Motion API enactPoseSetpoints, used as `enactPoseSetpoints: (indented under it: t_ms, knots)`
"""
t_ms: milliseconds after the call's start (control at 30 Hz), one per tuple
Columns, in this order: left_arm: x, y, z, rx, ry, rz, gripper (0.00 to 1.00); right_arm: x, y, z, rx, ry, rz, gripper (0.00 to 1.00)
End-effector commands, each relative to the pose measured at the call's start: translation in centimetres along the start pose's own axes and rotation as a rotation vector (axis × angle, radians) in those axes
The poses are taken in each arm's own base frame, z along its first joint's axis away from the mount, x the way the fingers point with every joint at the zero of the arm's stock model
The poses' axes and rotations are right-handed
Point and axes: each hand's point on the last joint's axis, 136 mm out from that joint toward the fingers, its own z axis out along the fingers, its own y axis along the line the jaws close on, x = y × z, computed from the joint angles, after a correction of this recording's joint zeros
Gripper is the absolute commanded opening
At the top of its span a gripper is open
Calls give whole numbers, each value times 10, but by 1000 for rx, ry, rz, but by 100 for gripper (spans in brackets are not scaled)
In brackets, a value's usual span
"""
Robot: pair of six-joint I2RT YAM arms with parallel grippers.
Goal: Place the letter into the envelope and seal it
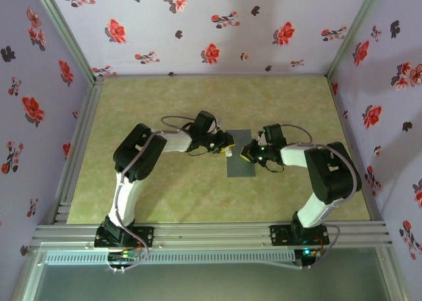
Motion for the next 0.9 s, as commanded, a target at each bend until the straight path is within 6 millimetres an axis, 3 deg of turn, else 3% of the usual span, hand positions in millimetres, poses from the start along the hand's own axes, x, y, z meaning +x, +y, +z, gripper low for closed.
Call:
enactPoseSetpoints:
  t_ms: [0, 500, 867]
  knots:
    - [22, 38, 31, -74, 40, -9, 0, 8, -25, 8, 84, 25, 33, 0]
    - [23, 39, 32, -71, 40, -13, 0, 40, -96, 7, 381, 79, 34, 0]
    - [24, 40, 33, -70, 40, -11, 0, 56, -122, 16, 470, 126, 54, 0]
